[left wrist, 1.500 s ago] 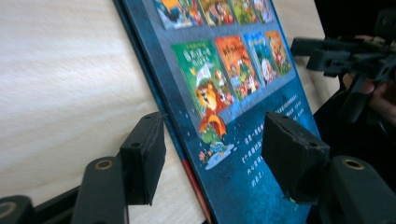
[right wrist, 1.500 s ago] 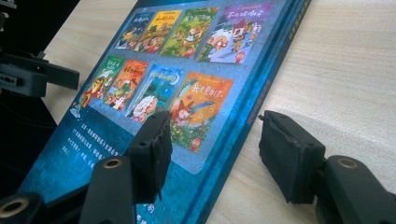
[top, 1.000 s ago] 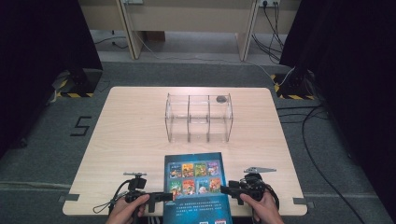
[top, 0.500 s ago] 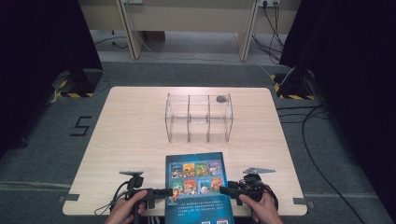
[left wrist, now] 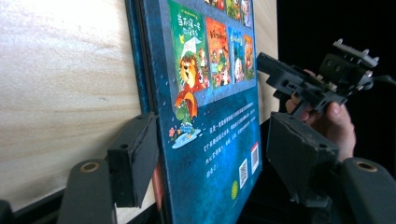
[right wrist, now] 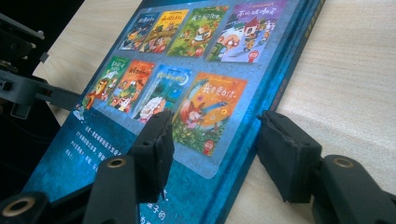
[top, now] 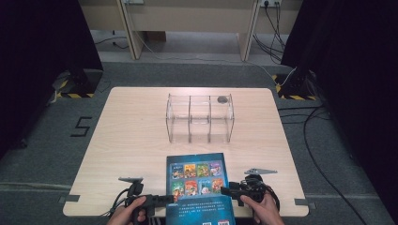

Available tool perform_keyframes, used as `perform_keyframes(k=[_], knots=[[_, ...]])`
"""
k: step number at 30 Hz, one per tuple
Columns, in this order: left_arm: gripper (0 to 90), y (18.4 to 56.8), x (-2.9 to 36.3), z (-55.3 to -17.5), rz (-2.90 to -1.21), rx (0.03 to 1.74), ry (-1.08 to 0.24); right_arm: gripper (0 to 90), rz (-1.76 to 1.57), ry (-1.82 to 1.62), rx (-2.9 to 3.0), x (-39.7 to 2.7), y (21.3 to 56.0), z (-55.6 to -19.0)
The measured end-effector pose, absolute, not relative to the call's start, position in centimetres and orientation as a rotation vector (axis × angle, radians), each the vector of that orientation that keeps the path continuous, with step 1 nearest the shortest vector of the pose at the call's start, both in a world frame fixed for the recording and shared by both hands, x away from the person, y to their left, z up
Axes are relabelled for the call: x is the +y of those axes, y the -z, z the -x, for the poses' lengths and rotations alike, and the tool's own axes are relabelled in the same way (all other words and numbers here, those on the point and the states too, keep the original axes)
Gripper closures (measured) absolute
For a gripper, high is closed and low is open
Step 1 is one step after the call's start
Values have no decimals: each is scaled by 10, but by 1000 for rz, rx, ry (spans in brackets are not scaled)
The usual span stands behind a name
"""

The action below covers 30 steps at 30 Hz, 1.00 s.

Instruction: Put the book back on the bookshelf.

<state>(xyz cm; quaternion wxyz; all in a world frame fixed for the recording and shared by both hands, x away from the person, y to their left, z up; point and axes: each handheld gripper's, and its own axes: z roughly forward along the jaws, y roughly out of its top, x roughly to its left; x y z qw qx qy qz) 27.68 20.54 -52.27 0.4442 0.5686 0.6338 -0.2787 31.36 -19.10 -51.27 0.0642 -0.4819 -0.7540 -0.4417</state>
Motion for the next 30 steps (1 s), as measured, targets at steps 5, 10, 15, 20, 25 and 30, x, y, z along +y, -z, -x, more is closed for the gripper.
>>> perform_keyframes(k=[5,10,15,20,25,30], knots=[[349,523,202,-277,-1422,1564,687,426,1464,1337,-2289,-191,512,-314],[405,525,203,-280,-1396,1562,675,408,1477,1337,-2298,-191,512,-314],[535,526,207,-287,-1390,1521,663,399,1489,1336,-2295,-193,511,-315],[650,524,207,-288,-1420,1438,611,395,1490,1343,-2279,-194,512,-315],[703,521,202,-289,-1545,1343,511,395,1490,1340,-2280,-194,511,-315],[713,520,202,-292,-1610,1292,488,394,1491,1339,-2280,-194,511,-315]])
